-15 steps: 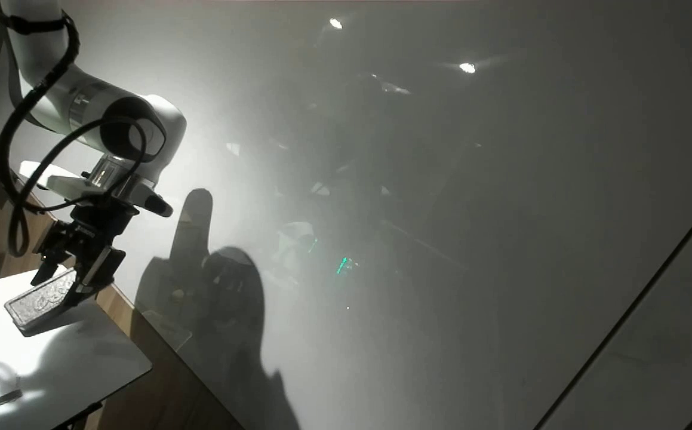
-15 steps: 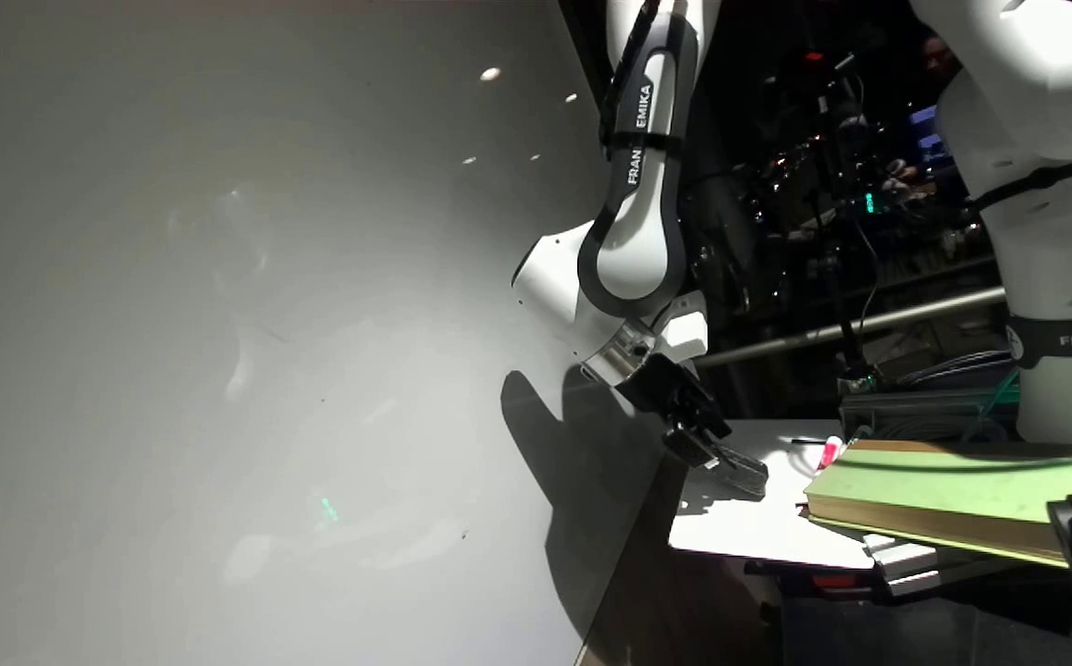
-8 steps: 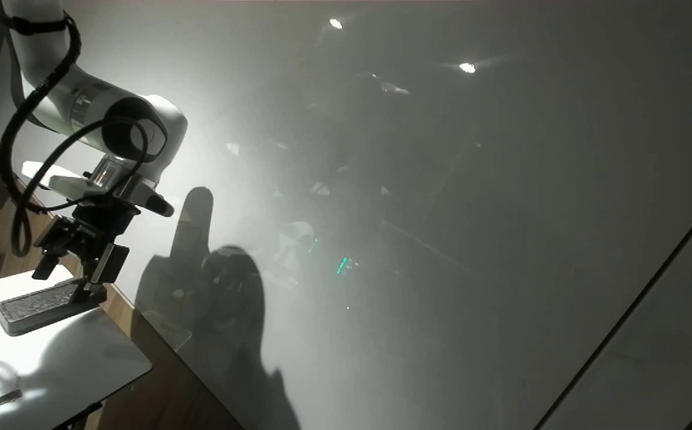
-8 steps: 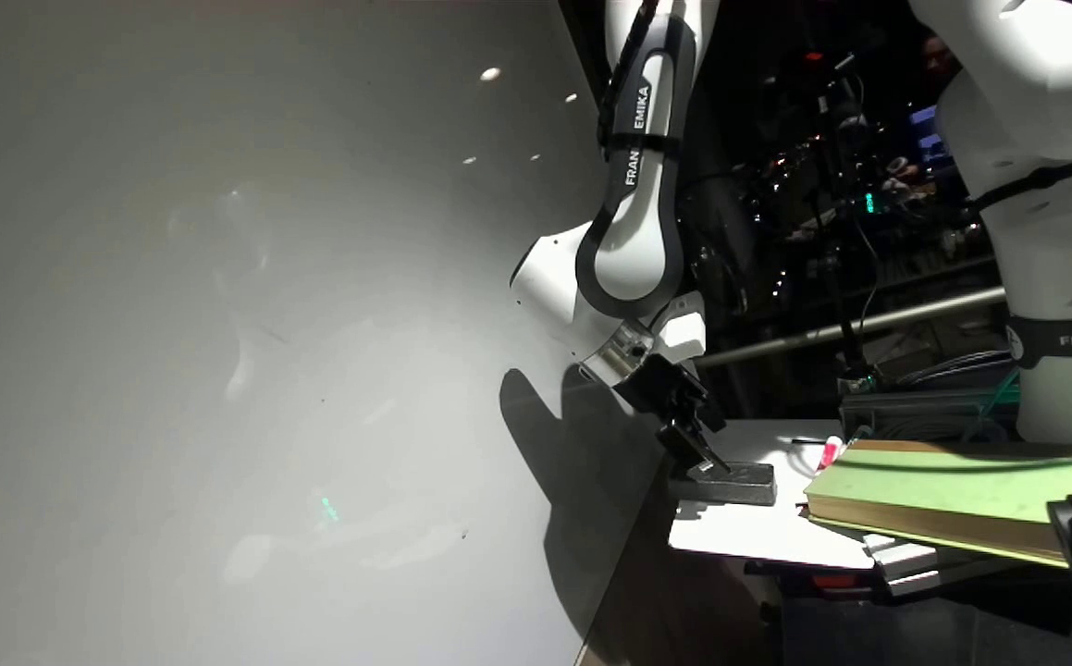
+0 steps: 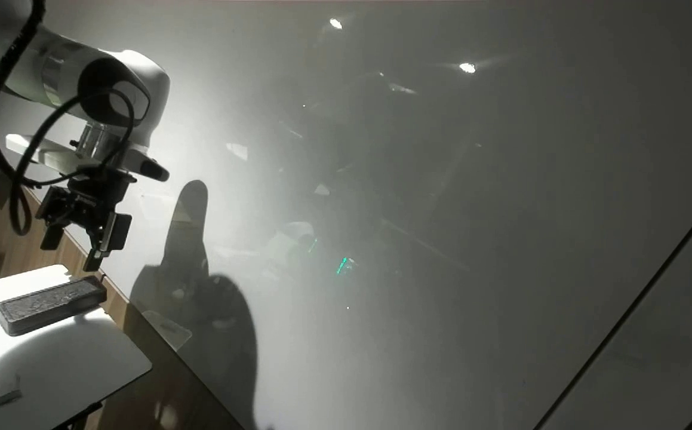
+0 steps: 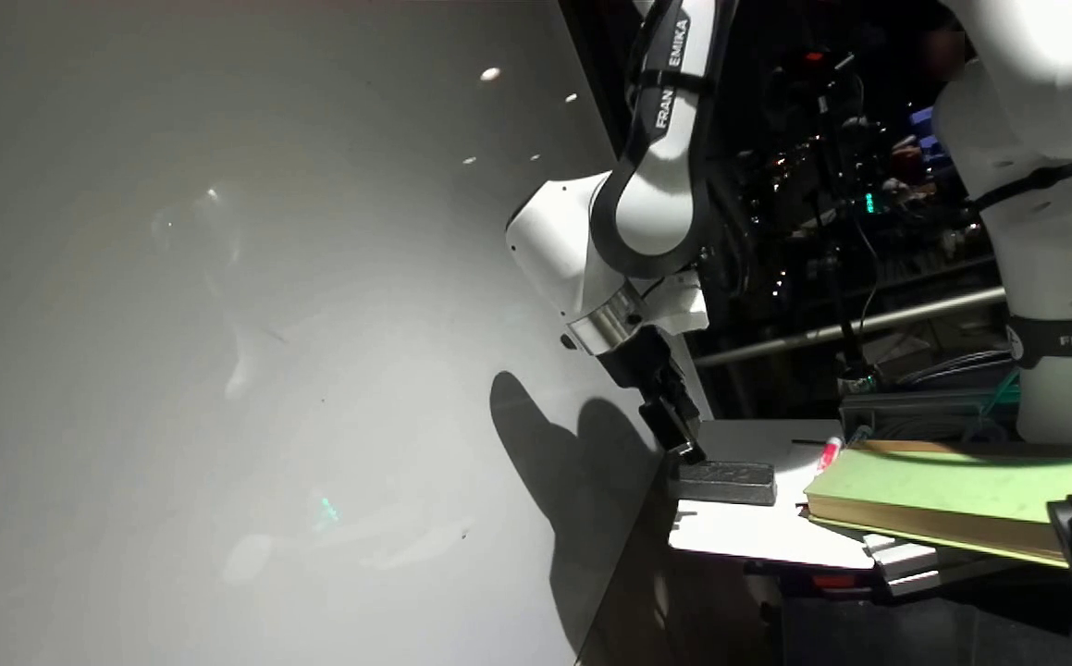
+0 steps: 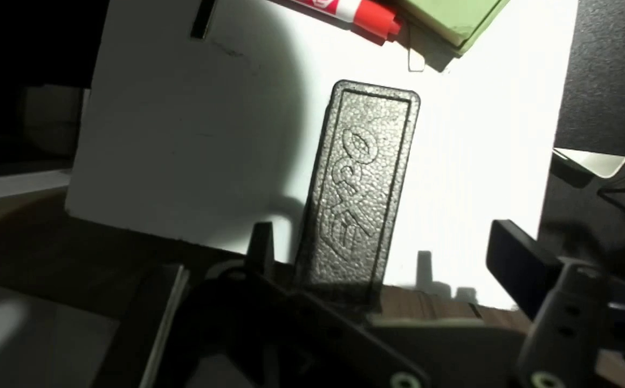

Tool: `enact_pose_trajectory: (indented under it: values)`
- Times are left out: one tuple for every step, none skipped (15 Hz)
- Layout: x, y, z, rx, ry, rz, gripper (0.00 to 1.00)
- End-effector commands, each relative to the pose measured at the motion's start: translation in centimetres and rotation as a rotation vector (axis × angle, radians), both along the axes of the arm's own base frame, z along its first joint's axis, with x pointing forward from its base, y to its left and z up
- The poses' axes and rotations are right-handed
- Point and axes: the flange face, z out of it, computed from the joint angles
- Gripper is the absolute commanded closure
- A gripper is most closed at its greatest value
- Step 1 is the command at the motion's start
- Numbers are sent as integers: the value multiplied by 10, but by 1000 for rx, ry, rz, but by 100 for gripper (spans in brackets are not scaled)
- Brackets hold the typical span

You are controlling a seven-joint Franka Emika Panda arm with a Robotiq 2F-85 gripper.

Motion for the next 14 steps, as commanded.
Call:
enact_pose_trajectory:
  values:
    - [-43,11,51,-19,-100,92,0]
    - [-51,15,63,-15,-120,110,0]
    - [-60,17,74,-19,-141,130,0]
    - [-68,19,85,-16,-160,152,0]
    - [-45,21,63,-16,-123,110,0]
    - [-53,22,73,-20,-141,126,0]
    - [-58,22,80,-22,-155,135,0]
    - [-63,21,84,-24,-165,139,0]
    - [-65,20,85,-24,-168,141,0]
    - [-66,19,84,-25,-167,142,0]
    - [-66,19,83,-26,-164,142,0]
    - [-67,19,83,-26,-163,143,0]
    - [-67,19,83,-26,-163,143,0]
    - [-67,19,83,-26,-163,143,0]
